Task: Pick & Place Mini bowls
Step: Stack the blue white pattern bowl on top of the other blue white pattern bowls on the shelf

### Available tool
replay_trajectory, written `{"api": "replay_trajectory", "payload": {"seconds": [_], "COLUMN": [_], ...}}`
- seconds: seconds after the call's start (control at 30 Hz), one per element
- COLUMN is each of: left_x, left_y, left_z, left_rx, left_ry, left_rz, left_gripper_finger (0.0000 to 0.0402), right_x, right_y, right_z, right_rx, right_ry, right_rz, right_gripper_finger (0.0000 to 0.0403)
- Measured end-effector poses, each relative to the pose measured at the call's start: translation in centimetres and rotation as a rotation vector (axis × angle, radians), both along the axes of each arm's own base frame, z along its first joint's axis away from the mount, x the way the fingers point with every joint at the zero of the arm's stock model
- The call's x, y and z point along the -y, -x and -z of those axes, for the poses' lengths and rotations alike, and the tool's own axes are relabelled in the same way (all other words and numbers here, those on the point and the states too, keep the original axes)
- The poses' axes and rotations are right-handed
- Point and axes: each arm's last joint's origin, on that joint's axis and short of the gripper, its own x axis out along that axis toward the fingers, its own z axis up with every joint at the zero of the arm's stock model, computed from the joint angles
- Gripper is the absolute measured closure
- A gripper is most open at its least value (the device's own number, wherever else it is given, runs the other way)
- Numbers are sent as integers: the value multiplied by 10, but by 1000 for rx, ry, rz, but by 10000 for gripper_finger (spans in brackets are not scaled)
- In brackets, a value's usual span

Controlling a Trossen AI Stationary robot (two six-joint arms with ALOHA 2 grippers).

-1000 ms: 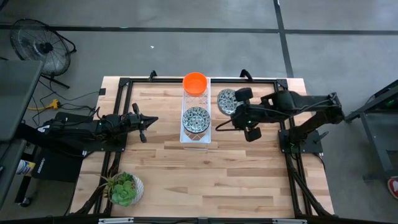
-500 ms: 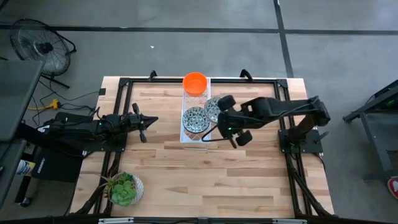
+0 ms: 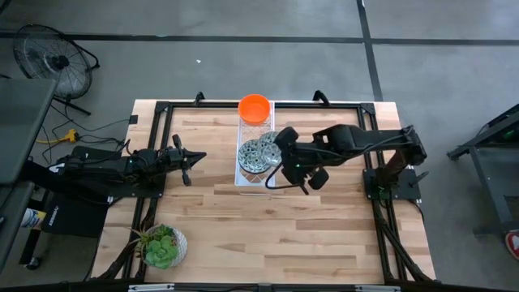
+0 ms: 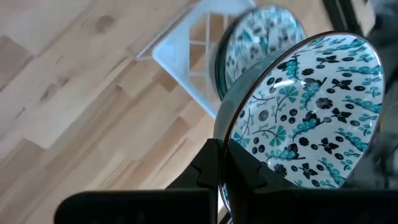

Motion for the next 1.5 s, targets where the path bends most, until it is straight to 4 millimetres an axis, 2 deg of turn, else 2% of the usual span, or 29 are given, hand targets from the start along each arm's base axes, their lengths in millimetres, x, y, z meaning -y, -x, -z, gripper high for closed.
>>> {"api": "replay_trajectory", "payload": {"seconds": [0.13,0.33,0.87,1.07,1.5], "left_x": [0,0,0,0,0], "left_y": [0,0,0,0,0], "left_z": [0,0,0,0,0], "left_rx": [0,0,0,-1,-1], "left_ry": [0,0,0,0,0], "left_rz": [0,0,5,6,8], "left_gripper_finger": [401,401,401,401,401], "right_x": [-1,5,25,32,28], "right_y": [-4,-11,-42,-46,-45], "right_z": [-2,-4,13,15,18], "right_rx": [27,78,70,74,40], "right_ry": [30,28,33,5,-28], "right_rz": [-77,-105,-137,-147,-259], "right_gripper_finger": [402,402,402,402,403]}}
